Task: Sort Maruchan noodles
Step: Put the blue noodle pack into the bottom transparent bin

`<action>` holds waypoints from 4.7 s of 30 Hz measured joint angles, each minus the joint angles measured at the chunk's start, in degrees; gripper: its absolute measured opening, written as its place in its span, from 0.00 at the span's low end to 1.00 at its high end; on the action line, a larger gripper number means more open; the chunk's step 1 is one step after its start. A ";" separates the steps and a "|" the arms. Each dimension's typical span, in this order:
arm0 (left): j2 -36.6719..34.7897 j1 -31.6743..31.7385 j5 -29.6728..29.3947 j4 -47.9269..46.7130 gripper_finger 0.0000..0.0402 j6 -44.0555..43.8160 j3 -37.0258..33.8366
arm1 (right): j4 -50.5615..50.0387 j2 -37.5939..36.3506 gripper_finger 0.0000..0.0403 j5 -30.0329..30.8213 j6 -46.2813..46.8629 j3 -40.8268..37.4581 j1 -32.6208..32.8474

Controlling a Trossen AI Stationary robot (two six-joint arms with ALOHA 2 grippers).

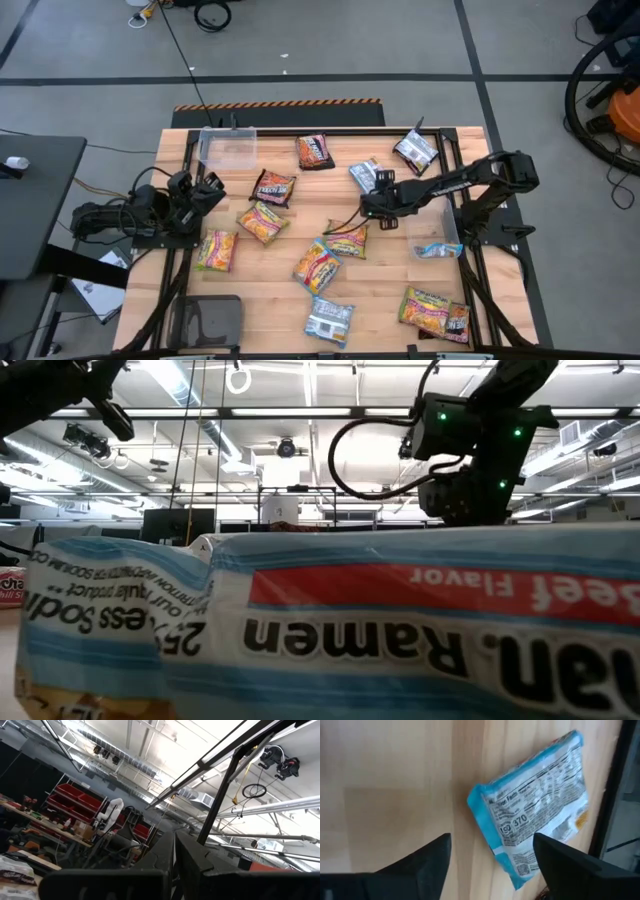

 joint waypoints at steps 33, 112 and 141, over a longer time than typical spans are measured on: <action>0.00 0.02 -0.02 -0.35 0.06 0.00 0.00 | 32.01 -0.02 0.50 12.22 -9.29 -17.20 -1.90; 0.01 0.02 -0.02 -0.53 0.06 8.51 -0.02 | -40.37 -27.71 0.04 -48.39 16.67 -2.01 -10.48; 0.41 0.07 -1.45 -30.84 0.06 38.57 0.00 | -39.45 -32.14 0.38 -46.33 16.24 2.18 3.38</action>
